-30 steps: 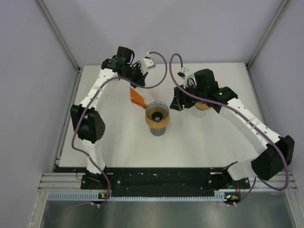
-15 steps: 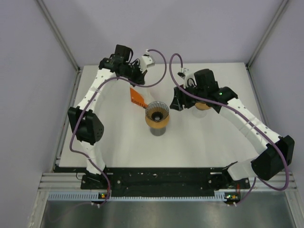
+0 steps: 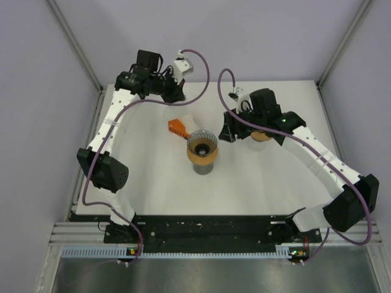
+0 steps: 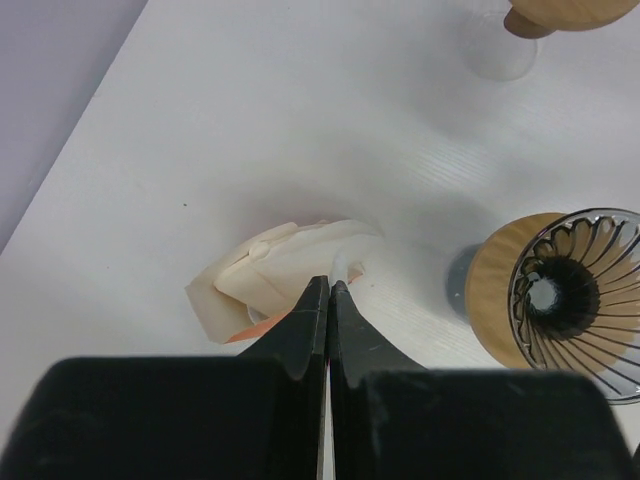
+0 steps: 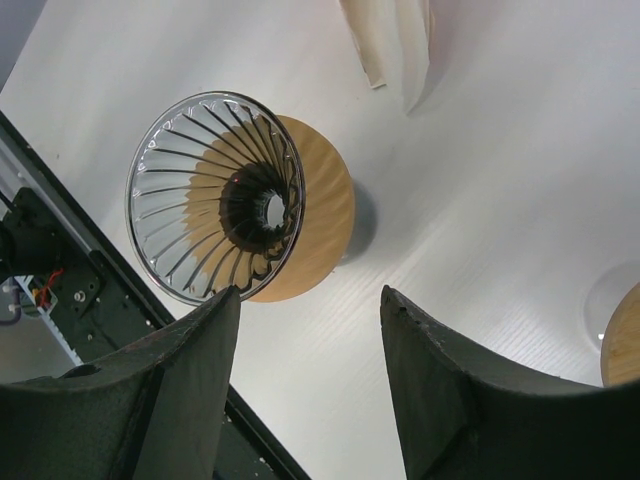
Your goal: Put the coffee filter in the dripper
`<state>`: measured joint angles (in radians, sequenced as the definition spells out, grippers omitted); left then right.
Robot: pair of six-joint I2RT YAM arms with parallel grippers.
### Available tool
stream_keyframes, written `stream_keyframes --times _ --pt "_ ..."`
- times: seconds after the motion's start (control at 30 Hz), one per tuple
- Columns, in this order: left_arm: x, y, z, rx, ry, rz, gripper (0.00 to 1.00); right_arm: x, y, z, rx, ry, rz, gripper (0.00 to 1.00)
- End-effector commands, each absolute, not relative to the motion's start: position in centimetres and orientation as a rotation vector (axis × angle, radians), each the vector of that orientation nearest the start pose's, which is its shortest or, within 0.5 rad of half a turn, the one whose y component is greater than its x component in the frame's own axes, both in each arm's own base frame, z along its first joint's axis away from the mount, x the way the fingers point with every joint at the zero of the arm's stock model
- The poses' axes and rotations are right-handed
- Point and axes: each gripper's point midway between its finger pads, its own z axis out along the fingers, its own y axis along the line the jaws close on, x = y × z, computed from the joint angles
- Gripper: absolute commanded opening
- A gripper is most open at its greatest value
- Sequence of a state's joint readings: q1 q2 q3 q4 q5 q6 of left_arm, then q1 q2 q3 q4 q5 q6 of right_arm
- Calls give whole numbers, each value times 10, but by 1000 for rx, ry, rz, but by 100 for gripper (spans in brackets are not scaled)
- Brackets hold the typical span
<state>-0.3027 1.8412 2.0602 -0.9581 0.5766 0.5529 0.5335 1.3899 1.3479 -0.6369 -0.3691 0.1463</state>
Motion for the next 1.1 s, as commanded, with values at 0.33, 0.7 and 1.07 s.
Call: stream_keyframes --times 0.33,0.7,1.07 --pt "311 -219 433 901 1740 -863 0 284 306 400 -791 1566 910 64" --pt "243 -216 450 924 1696 -996 0 252 365 416 -1002 1376 1035 77" --pt "237 -215 448 947 1686 -992 0 223 384 402 -1147 1363 1250 22"
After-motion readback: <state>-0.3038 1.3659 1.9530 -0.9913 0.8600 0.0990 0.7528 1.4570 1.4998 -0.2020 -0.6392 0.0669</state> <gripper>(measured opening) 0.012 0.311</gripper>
